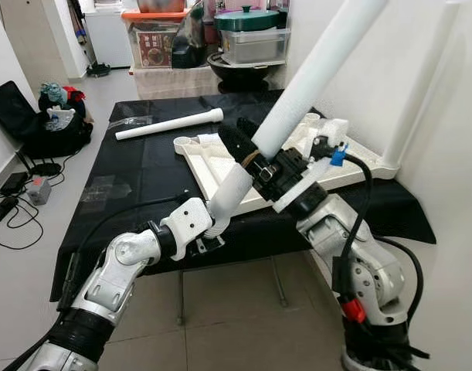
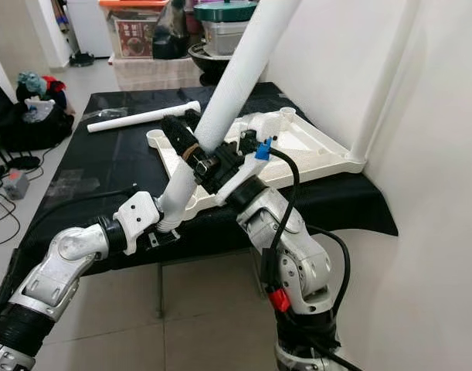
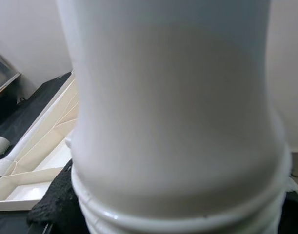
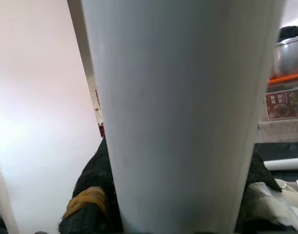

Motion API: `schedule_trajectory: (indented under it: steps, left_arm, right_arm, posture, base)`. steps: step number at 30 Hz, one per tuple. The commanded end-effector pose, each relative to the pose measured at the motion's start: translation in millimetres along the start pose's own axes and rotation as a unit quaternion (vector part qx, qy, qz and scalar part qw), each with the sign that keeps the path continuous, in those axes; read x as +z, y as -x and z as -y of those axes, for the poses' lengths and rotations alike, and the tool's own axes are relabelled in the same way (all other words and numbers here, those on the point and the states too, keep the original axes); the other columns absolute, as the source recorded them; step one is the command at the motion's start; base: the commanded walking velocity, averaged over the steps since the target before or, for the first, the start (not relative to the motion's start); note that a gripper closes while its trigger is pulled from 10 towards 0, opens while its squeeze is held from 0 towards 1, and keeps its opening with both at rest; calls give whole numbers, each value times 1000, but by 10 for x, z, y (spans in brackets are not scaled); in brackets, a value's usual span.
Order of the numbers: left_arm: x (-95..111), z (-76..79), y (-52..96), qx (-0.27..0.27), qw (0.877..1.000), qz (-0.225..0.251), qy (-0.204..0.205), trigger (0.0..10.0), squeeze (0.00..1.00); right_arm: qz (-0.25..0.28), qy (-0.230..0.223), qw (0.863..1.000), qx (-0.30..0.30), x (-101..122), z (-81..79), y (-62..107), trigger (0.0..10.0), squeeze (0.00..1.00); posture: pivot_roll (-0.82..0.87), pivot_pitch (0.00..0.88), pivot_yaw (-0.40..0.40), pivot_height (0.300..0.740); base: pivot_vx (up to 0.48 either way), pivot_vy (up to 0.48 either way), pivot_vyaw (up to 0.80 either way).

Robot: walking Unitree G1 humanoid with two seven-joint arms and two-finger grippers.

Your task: Building children table

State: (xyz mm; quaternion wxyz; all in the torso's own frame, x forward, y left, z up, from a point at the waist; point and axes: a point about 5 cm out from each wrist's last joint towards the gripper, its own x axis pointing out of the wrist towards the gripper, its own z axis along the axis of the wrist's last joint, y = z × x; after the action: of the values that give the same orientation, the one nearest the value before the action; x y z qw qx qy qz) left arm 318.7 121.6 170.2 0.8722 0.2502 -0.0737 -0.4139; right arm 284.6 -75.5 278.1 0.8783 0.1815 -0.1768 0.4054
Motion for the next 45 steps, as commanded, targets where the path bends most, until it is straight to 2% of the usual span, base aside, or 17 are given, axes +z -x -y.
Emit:
schedule_trajectory:
  steps: [1, 11, 12, 13, 14, 18, 19, 24, 30, 31, 32, 33, 35, 36, 37, 41, 45]
  left_arm:
    - [32, -8, -3, -6, 1000, 4, -26, 10000, 0]
    - [19, -18, -29, -2, 1000, 3, -28, 10000, 0]
    - [29, 0, -50, -5, 1000, 7, -27, 10000, 0]
    - [36, 18, -63, -7, 1000, 12, -22, 10000, 0]
    - [37, 28, -64, -6, 1000, 16, -17, 10000, 157]
    - [37, 28, -64, -6, 1000, 16, -17, 10000, 157]
    - [43, 30, -57, -5, 1000, 25, -6, 10000, 1000]
    - [57, 28, -49, -7, 999, 34, 4, 10000, 1000]
    - [103, -8, -37, 1, 998, 53, 15, 10000, 1000]
    - [116, -14, -15, 3, 998, 56, 14, 10000, 1000]
    - [116, -14, -15, 3, 998, 56, 14, 10000, 1000]
    - [119, -17, 6, 5, 998, 57, 14, 10000, 1000]
    - [119, -17, 6, 5, 998, 57, 14, 10000, 1000]
    - [129, -12, 24, 7, 998, 59, 16, 10000, 1000]
    - [129, -12, 24, 7, 998, 59, 16, 10000, 1000]
    - [157, 54, 10, -10, 998, 67, 20, 10000, 1000]
    - [177, 84, 17, -12, 997, 74, 23, 10000, 1000]
  right_arm:
    - [-18, -24, 999, 36, -81, -109, -8, 0, 0]
    - [-19, -28, 999, 24, -92, -98, -19, 0, 0]
    - [-18, -32, 999, 21, -96, -102, -20, 1294, 0]
    - [-15, -36, 999, 19, -97, -103, -19, 0, 0]
    - [-14, -37, 999, 18, -99, -107, -18, 0, 0]
    - [-14, -37, 999, 18, -99, -107, -18, 0, 0]
    - [-10, -37, 999, 18, -94, -110, -19, 0, 0]
    - [-5, -36, 999, 14, -84, -102, -24, 0, 0]
    - [10, -19, 999, -29, -36, 23, -22, 0, 0]
    - [18, 7, 997, -73, 26, 187, -5, 0, 0]
    - [18, 7, 997, -73, 26, 187, -5, 0, 0]
    - [24, 41, 992, -117, 98, 359, 22, 0, 0]
    - [24, 41, 992, -117, 98, 359, 22, 0, 0]
    - [23, 118, 974, -190, 225, 628, 94, 0, 0]
    - [23, 118, 974, -190, 225, 628, 94, 0, 0]
    - [15, 167, 954, -249, 284, 812, 201, 0, 0]
    - [16, 166, 943, -287, 297, 905, 283, 0, 0]
  posture:
    - [31, 0, -26, 740]
    - [19, 0, -19, 740]
    - [19, 0, -19, 740]
    - [24, 0, -20, 740]
    - [24, 0, -20, 740]
    - [24, 0, -20, 740]
    - [20, 0, -18, 740]
    - [19, 0, -18, 740]
    - [29, 0, -30, 740]
    - [36, 0, -31, 740]
    - [36, 0, -31, 740]
    - [37, 0, -32, 740]
    - [37, 0, -32, 740]
    - [34, 0, -33, 740]
    - [34, 0, -33, 740]
    - [37, 0, -34, 740]
    - [40, 0, -34, 740]
  base:
    - [0, 0, 0]
    - [0, 0, 0]
    - [0, 0, 0]
    - [0, 0, 0]
    - [0, 0, 0]
    - [0, 0, 0]
    - [0, 0, 0]
    - [0, 0, 0]
    - [0, 0, 0]
    - [0, 0, 0]
    - [0, 0, 0]
    - [0, 0, 0]
    - [0, 0, 0]
    - [0, 0, 0]
    - [0, 0, 0]
    - [0, 0, 0]
    - [0, 0, 0]
